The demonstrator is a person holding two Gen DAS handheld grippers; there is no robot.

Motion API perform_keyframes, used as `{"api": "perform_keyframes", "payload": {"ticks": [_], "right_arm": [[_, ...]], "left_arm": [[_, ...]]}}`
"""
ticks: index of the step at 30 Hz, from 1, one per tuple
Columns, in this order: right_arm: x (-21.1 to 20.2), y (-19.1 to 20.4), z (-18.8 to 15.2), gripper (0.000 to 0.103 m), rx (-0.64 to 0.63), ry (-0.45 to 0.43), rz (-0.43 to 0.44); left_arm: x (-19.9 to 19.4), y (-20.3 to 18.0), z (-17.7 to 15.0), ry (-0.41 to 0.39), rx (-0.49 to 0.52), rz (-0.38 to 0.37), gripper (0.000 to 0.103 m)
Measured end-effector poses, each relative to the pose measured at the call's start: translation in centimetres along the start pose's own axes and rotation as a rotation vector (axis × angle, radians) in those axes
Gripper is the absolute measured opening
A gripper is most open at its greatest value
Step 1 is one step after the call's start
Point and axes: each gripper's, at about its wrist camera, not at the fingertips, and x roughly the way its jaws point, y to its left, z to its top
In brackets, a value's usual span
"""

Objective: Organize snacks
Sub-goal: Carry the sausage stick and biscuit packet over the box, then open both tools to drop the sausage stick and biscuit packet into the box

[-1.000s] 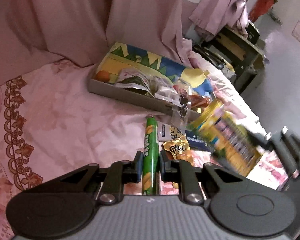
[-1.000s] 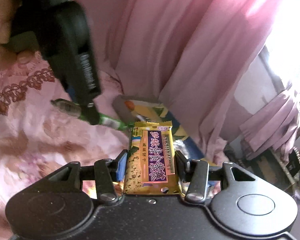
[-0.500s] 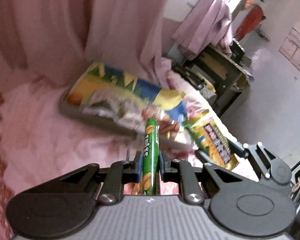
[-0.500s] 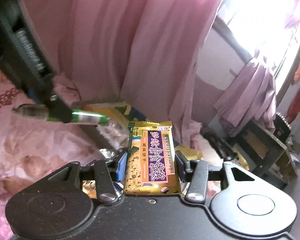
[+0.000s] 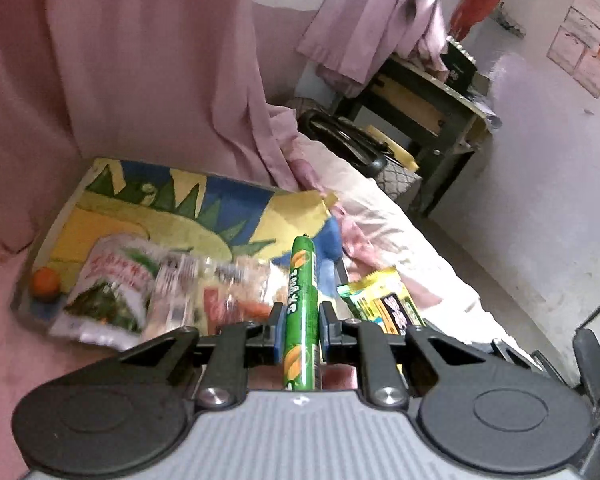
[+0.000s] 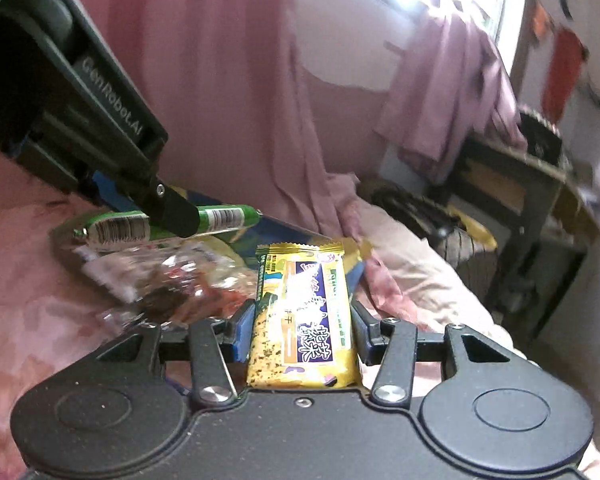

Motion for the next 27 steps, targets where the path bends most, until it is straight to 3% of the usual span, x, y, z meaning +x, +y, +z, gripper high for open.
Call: {"api": "perform_keyframes", "payload": {"ticks": [13,27], "right_arm": [[6.1,0.0,-0.1,0.051,0.051,0.058,0.013],[9.3,-1.8,-1.2,0.051,0.268,0.151,0.070]], "left_arm": [[8.3,-0.1,2.5,0.095,0.012,0.109,0.018],[10.7,0.2,1.7,0.152,0.016,0.185,0.019]]}}
